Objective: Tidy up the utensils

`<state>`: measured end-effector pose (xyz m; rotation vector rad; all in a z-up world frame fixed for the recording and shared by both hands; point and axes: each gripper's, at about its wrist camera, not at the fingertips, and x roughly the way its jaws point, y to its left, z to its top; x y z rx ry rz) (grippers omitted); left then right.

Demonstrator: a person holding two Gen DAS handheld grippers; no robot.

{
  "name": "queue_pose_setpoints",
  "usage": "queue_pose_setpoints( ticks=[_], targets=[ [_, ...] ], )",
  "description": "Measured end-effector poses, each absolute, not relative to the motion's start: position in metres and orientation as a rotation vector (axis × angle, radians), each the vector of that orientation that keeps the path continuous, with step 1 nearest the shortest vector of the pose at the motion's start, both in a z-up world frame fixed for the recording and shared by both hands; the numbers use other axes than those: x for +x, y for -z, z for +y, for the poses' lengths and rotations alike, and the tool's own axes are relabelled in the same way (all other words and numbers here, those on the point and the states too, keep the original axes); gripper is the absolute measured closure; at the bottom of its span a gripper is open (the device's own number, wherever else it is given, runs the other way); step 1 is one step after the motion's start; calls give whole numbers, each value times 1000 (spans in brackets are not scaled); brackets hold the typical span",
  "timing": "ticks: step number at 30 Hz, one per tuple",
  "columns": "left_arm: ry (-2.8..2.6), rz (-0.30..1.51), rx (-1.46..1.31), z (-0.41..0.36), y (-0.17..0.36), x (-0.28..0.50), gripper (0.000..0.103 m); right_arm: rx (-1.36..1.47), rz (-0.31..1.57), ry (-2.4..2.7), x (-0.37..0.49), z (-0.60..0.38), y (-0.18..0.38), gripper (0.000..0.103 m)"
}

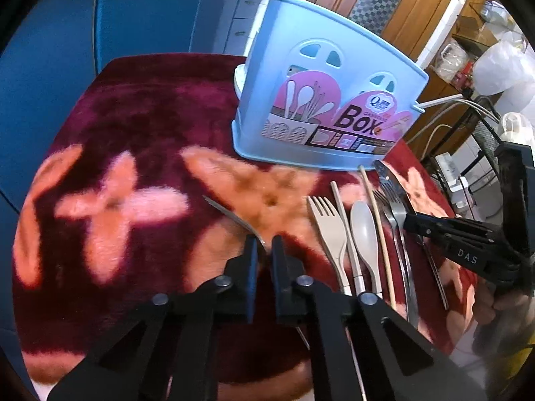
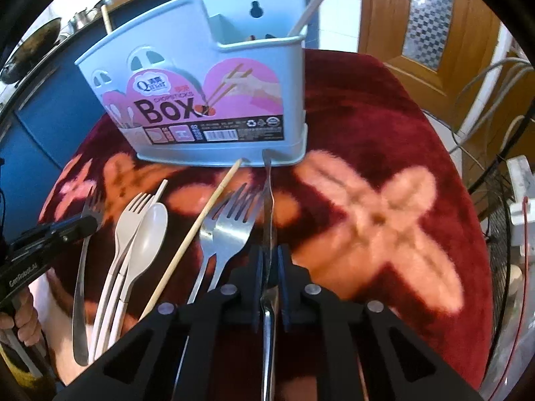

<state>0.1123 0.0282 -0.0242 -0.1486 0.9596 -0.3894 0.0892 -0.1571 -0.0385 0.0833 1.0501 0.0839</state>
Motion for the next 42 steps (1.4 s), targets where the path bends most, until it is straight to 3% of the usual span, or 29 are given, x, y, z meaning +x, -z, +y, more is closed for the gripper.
queue_pose_setpoints(
  ticks=[10, 28, 31, 42],
  targets=[
    [398, 1014, -181, 36, 23, 110, 97, 68, 1102, -68, 81, -169, 39, 94],
    [272, 1124, -123, 16, 26, 105, 87, 18, 1191, -207, 103, -175, 42, 92],
    [287, 1129, -169, 21, 26, 107, 100, 29, 1170, -210, 100, -175, 42, 92],
    [364, 1002, -274, 31, 0, 88, 103, 220, 1049, -241, 74, -197, 32, 95]
  ],
)
